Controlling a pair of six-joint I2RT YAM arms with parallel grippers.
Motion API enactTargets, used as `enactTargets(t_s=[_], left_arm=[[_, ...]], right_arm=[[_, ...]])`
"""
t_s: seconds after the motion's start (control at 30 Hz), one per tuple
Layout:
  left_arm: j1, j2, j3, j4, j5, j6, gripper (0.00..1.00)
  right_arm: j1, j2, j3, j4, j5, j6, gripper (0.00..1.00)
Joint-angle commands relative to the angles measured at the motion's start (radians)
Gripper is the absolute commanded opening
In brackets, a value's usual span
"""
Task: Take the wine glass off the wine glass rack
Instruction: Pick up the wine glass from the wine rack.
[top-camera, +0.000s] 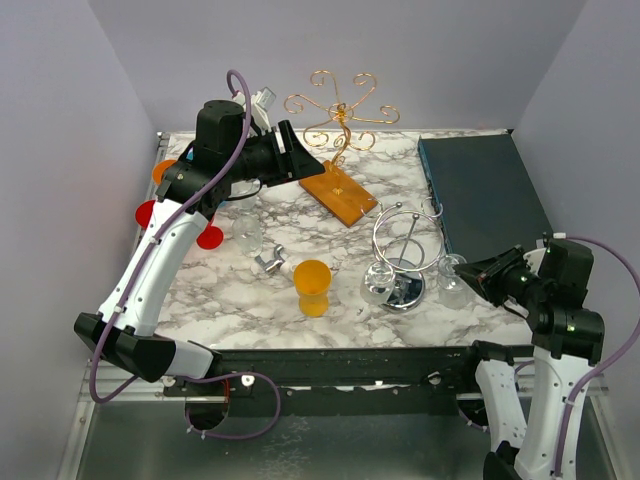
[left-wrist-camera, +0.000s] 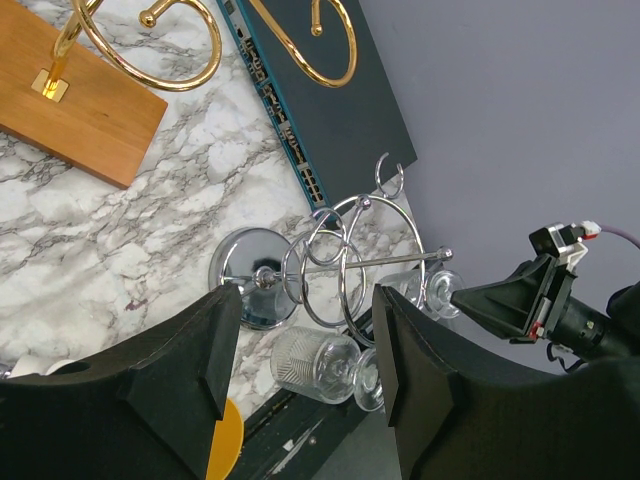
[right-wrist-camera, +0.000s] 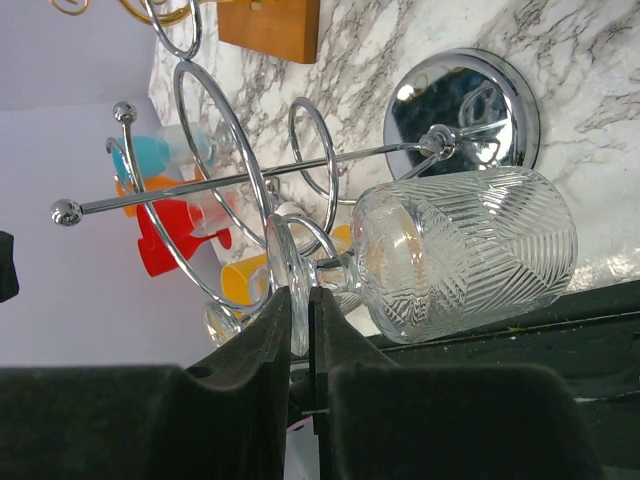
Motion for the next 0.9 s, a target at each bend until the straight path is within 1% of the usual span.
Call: enactTargets(t_s=[0.0, 0.53, 0.73, 0.87], left_arm=[[-0.005, -0.021, -0.005, 0.015, 0.016, -0.001, 0.61], [-0.005, -0.026, -0.005, 0.015, 0.004, 0.001, 0.61], [-0.005, -0.027, -0.011, 0.016, -0.007, -0.001, 0.58], [-0.005, -0.027, -0.01, 0.017, -0.015, -0.002, 0.58]], right_arm=[[-0.002, 0.006, 0.026, 0.014, -0.024, 0.014, 0.0], [-0.002, -0.013, 0.059, 0.002, 0.027, 0.023, 0.0], [-0.001, -0.026, 0.073, 0.001, 0.035, 0.017, 0.01], [-0.002, -0.038, 0.083, -0.006, 0.046, 0.016, 0.01]])
